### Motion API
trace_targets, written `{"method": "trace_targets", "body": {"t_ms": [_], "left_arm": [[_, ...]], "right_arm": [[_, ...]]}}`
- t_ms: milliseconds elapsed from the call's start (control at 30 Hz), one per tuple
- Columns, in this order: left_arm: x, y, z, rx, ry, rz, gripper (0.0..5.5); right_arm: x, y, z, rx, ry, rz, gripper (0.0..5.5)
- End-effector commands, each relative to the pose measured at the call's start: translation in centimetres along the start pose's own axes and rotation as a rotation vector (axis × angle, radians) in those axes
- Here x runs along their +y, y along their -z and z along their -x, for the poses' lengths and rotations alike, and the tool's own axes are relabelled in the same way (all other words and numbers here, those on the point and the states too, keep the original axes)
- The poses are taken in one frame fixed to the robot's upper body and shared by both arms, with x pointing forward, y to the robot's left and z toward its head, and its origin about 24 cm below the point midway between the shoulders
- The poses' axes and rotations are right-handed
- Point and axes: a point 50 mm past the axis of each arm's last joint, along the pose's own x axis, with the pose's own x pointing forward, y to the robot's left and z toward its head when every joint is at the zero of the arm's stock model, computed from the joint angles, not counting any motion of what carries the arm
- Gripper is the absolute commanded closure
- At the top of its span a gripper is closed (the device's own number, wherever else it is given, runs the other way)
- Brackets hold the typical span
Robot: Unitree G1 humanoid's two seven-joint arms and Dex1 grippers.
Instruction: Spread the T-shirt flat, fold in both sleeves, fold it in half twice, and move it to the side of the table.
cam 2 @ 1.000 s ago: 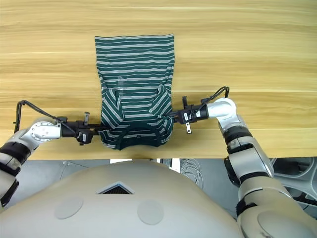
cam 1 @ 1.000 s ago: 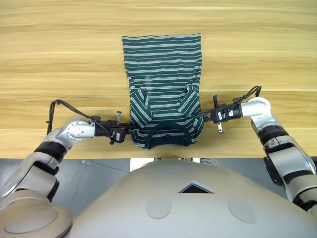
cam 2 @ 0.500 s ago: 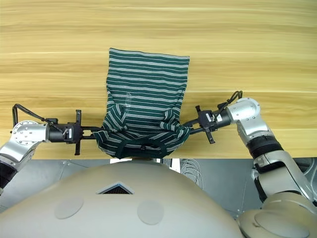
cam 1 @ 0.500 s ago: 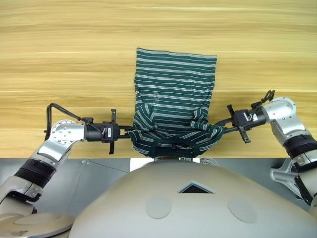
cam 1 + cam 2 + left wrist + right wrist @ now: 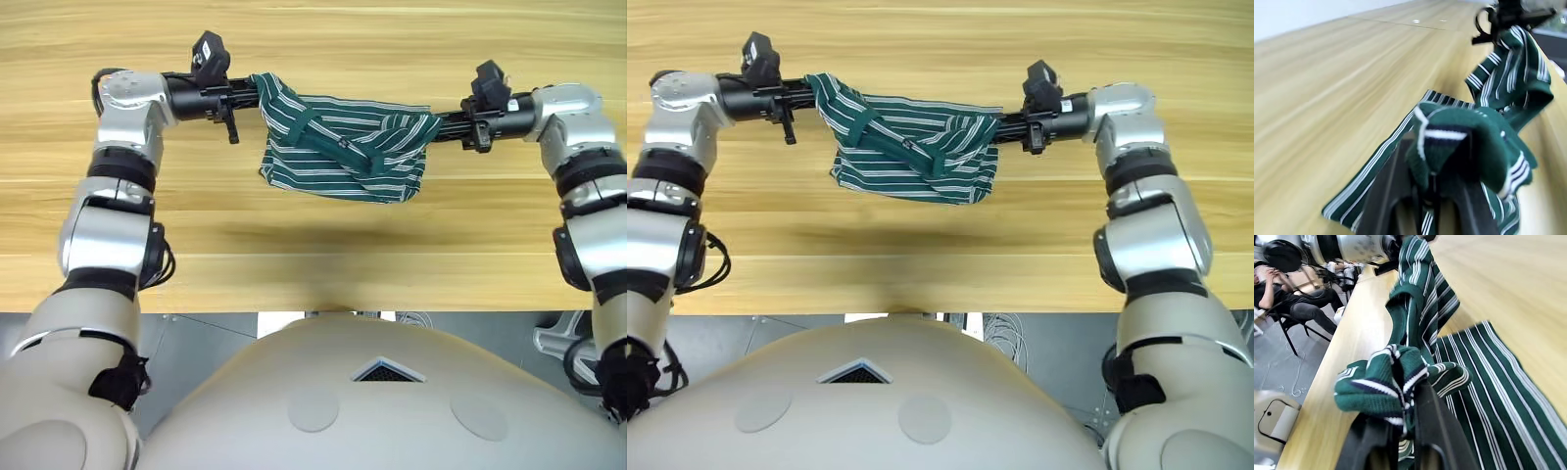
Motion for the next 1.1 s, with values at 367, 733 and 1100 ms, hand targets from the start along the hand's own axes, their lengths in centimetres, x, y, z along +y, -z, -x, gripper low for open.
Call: {"method": "trace_targets", "body": {"t_ms": [367,733,1100], "left_arm": [[-1.6,6.7,-2.3,0.123,-0.240,0.274,5.50],[-0.6,6.4,-1.7,0.062,-0.396,0.320,4.70],[-1.4,7.3,-2.9,0.094,-0.414,0.339,2.84]], "right_arm": [[-1.0,4.3,-0.3,-0.071,0.369,-0.253,5.31],[-1.9,5.7,0.5,-0.064,0.664,-0.325,4.59],[-2.5,5.8,-0.3,-0.079,0.779,-0.345,2.59]]}}
